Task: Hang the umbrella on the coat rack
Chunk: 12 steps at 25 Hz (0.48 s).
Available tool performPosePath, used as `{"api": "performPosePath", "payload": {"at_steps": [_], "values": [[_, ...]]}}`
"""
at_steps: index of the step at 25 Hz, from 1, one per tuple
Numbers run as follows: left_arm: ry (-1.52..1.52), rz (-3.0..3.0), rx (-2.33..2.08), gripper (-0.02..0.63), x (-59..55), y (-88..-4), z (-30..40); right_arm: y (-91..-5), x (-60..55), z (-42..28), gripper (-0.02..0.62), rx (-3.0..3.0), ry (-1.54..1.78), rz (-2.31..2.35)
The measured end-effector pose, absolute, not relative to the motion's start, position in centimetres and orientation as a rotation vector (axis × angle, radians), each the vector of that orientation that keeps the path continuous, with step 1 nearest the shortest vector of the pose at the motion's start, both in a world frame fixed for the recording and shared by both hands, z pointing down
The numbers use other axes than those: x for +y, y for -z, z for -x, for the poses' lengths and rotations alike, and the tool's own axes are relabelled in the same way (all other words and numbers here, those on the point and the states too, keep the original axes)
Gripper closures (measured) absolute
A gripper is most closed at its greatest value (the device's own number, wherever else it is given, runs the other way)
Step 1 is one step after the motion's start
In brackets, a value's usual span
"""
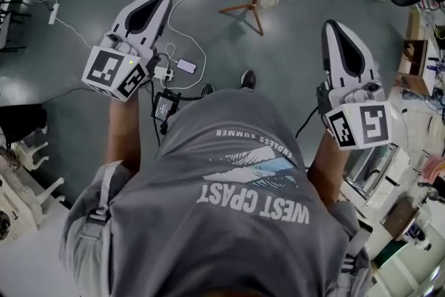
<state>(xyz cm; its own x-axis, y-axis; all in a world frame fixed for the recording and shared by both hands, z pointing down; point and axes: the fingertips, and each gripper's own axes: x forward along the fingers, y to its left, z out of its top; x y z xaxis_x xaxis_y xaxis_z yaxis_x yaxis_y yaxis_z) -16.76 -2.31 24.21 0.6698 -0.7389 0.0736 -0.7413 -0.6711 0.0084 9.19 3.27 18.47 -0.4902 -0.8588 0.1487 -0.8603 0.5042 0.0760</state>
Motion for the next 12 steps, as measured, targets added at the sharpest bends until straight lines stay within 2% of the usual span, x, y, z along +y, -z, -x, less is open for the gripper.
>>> {"api": "performPosePath", "payload": {"at_steps": [12], "values": [[-0.065,-2.861,-1.175,0.584,-2.4,-24.2,15.7,-19.2,4.7,-10.3,0.569,-2.506,-0.037,-1.576]]}}
